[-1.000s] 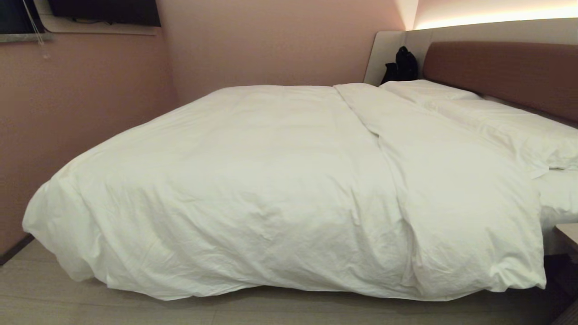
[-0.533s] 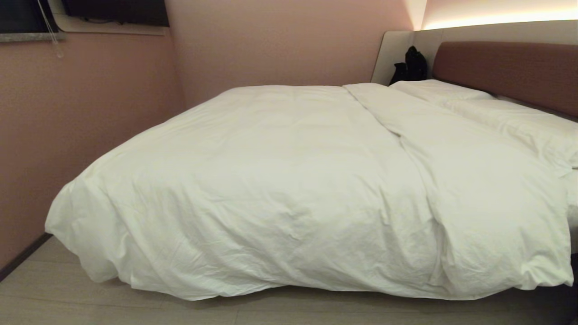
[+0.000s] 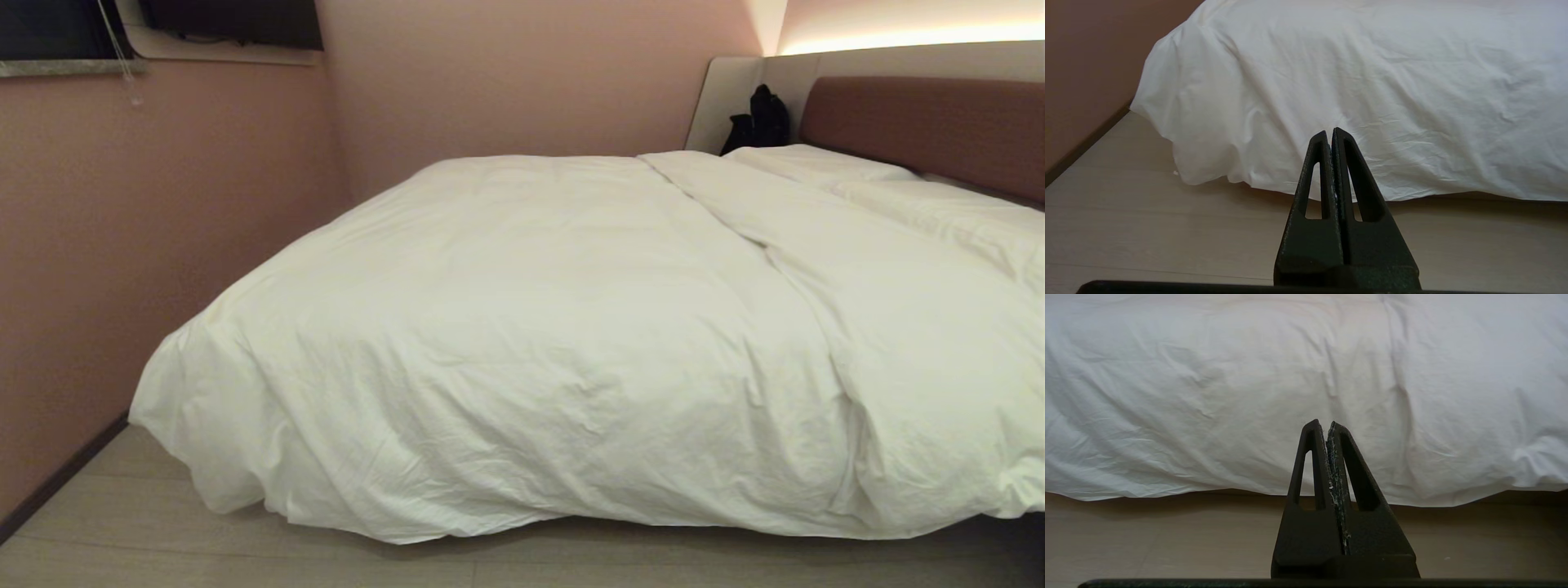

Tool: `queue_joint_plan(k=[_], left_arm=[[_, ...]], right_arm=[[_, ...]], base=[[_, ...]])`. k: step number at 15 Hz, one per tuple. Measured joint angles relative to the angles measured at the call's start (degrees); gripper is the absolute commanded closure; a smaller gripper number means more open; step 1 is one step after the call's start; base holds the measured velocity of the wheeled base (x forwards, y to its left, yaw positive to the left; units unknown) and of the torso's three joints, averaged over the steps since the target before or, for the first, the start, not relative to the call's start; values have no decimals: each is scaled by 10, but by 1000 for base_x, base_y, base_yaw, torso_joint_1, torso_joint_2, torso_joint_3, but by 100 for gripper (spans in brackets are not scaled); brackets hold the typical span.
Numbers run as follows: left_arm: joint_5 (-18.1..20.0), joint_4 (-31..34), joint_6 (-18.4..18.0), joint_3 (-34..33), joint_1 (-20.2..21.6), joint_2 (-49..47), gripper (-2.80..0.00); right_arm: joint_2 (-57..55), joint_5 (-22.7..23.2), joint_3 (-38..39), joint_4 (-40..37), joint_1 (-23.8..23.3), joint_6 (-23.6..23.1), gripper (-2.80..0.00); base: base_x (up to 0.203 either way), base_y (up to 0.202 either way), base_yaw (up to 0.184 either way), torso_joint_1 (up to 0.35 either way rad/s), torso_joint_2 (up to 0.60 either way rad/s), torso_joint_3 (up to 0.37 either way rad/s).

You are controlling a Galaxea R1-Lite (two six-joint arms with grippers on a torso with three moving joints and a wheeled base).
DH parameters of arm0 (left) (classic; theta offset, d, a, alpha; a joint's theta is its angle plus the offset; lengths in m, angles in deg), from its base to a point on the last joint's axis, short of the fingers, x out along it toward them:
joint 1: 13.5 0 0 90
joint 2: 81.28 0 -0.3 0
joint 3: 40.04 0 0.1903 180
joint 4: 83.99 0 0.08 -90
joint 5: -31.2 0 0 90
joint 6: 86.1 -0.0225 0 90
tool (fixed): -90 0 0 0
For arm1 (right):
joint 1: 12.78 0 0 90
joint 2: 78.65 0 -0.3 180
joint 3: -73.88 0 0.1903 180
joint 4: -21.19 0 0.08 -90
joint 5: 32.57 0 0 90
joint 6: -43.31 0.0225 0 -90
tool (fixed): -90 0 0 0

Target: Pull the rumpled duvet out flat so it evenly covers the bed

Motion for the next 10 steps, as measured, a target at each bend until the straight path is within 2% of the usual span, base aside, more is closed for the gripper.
queue_joint_plan(k=[10], left_arm=[[-3, 0, 1, 0, 0, 0, 0]], right_arm=[[0, 0, 0, 0, 0, 0, 0]], base=[[0, 195, 0, 2, 4, 2]])
